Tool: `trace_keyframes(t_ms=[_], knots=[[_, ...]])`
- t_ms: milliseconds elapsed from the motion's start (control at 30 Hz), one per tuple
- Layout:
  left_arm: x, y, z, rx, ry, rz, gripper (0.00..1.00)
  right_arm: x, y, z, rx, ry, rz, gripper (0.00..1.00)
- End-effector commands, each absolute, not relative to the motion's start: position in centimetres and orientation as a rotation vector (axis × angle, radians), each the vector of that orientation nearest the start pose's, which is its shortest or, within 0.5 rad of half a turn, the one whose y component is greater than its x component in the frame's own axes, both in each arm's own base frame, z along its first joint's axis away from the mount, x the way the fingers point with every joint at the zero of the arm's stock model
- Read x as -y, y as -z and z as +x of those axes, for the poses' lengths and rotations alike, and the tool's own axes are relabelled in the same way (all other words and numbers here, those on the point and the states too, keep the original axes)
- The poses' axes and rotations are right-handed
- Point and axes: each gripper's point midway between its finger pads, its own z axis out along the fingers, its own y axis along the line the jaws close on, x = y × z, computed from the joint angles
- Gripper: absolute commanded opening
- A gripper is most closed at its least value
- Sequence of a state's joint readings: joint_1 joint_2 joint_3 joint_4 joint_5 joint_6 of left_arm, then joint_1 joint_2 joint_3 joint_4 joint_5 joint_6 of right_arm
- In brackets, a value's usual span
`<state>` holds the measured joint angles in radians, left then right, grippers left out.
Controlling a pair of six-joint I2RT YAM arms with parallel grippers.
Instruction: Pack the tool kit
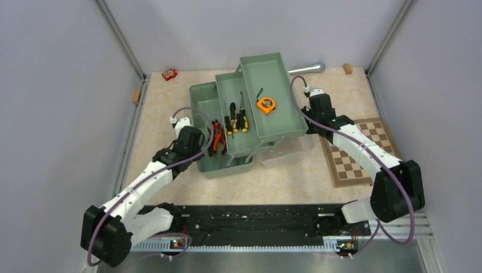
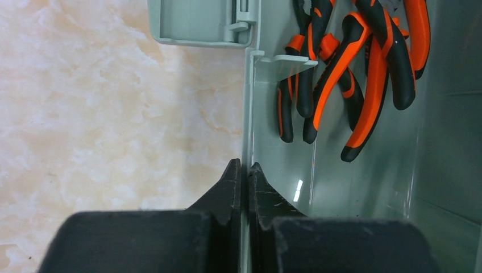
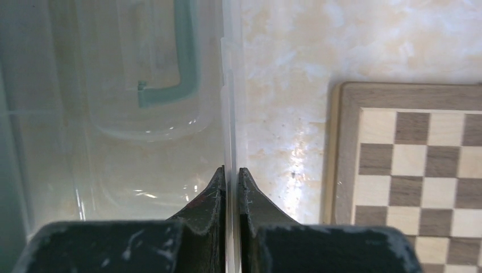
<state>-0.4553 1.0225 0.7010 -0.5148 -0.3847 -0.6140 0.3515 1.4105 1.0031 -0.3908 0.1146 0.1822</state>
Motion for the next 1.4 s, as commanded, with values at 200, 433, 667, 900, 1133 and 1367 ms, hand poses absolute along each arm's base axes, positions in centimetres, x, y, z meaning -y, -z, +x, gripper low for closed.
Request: trace_keyframes(t_ms=[200,433,667,900,1133,1367], knots=[[16.5,-17.2,30.0,-2.111,0.502,-0.338,0.04,-11.4,-23.5,36.0,-2.114,-0.087,-0.136,0.0],[18.7,-17.6,30.0,-2.101,0.57,-0.331,0.06,-11.6,-26.3,35.6,-2.056,0.09,-0.202,0.0],[20.8,-18.4,29.9,-2.074,0.67,-0.344,0.1,-10.1,-29.1,35.4,-1.982,0.388,-0.237,0.0],[23.5,-19.3,29.8,-2.05,0.804,-0.341,0.12,-10.4,-32.9,35.3,-1.875,0.585,-0.304,0.0],[26.5,-21.3,30.3,-1.984,0.968,-0.348,0.13,-13.7,-35.0,34.8,-1.723,0.788,-0.434,0.0],[27.9,-22.1,29.8,-1.933,1.101,-0.394,0.22,-16.5,-35.8,33.9,-1.609,0.992,-0.555,0.0]])
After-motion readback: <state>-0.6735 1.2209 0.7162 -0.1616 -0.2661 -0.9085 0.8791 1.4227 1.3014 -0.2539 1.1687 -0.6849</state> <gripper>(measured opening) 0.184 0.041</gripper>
